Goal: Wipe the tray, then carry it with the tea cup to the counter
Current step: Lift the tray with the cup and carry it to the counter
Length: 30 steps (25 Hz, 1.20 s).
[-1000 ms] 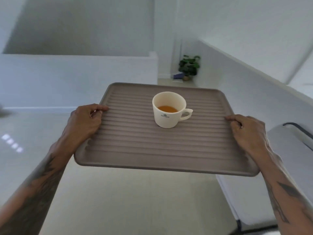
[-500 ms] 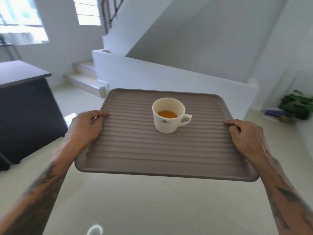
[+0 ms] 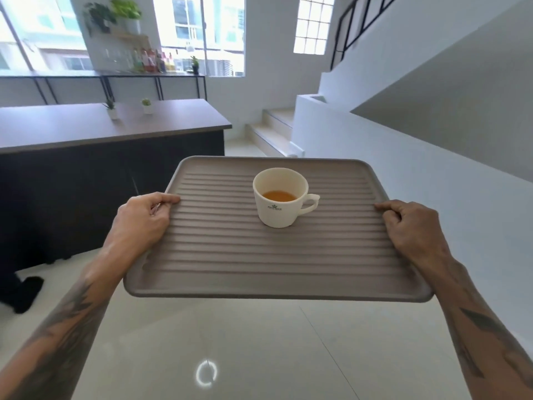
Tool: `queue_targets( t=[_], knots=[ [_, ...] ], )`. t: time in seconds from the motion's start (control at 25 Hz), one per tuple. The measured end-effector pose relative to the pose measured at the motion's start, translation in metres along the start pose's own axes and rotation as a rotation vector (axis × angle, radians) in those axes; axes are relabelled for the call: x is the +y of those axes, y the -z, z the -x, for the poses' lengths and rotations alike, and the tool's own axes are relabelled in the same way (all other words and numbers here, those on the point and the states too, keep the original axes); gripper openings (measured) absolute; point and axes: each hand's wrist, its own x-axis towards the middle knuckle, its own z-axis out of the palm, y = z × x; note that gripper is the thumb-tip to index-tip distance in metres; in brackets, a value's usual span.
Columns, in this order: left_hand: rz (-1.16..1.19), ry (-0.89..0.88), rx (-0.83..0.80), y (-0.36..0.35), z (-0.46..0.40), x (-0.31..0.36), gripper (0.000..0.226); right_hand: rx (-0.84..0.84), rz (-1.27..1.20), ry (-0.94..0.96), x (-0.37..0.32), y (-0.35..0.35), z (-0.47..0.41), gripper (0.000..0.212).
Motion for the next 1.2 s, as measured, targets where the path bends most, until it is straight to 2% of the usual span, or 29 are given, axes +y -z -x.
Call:
queue_targets(
  t=[0.4,0.92,1.2],
  knots=[
    [-0.052,0.075,0.114,0.044,-0.212,-0.053,0.027,-0.073,-0.132,0.072,-0.116,-0.181,-0.199,0.028],
    [-0.107,0.297,0.367,0.014,-0.418,-0.122,0.027,-0.27,-0.261,0.316,-0.215,-0.418,-0.471,0.027],
    [-0.141,0.377,0.422,0.014,-0.533,-0.162,0.027,-0.295,-0.28,0.397,-0.279,-0.531,-0.567,0.026]
  ],
)
